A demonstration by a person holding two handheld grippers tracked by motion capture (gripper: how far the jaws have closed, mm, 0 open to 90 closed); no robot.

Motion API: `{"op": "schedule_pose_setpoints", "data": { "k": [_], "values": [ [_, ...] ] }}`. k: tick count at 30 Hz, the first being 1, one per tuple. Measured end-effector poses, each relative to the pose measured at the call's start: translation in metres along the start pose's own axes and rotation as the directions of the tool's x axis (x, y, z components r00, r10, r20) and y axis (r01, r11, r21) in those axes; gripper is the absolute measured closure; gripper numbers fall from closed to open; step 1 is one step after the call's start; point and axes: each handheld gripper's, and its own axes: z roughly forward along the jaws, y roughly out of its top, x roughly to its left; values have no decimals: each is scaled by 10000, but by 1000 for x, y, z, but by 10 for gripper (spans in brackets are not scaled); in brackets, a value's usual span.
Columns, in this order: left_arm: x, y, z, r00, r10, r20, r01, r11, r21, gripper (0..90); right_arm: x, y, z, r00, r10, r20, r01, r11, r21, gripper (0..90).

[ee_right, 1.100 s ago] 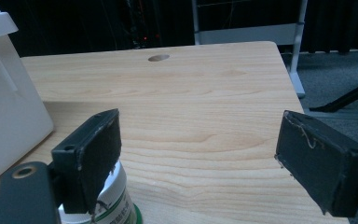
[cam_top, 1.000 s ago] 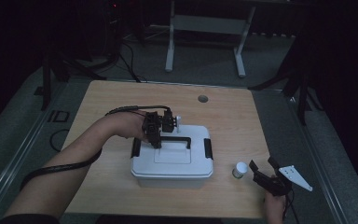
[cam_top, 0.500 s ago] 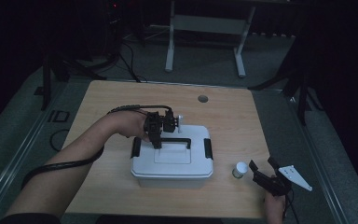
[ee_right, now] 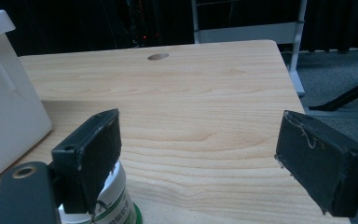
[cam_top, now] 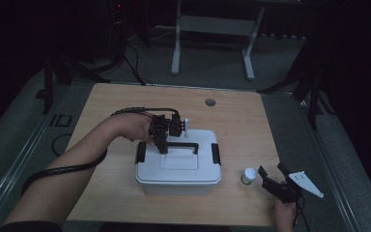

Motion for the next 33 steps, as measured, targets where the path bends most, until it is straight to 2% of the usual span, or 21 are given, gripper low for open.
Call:
{"op": "schedule_pose_setpoints", "data": {
  "k": [6,18,22,23,33],
  "values": [
    [-1,-2,-10,10000,-49,-12,49,9998,-192,833,0,0,0,10000,-17,-15,17,10000,14,136],
    [-3,-14,-34,9983,-252,-529,227,9987,-457,833,1,0,1,10000,-26,-4,26,10000,42,136],
    [-3,-21,-40,9972,-440,-601,403,9973,-611,833,1,0,1,10000,-38,5,38,10000,47,136],
    [-3,-22,-41,9965,-427,-724,380,9971,-657,833,1,0,1,10000,-39,15,39,10000,58,136],
    [-1,-47,-43,9931,-978,-646,944,9941,-528,833,1,0,1,10000,-50,42,50,9999,87,136]
  ]
}}
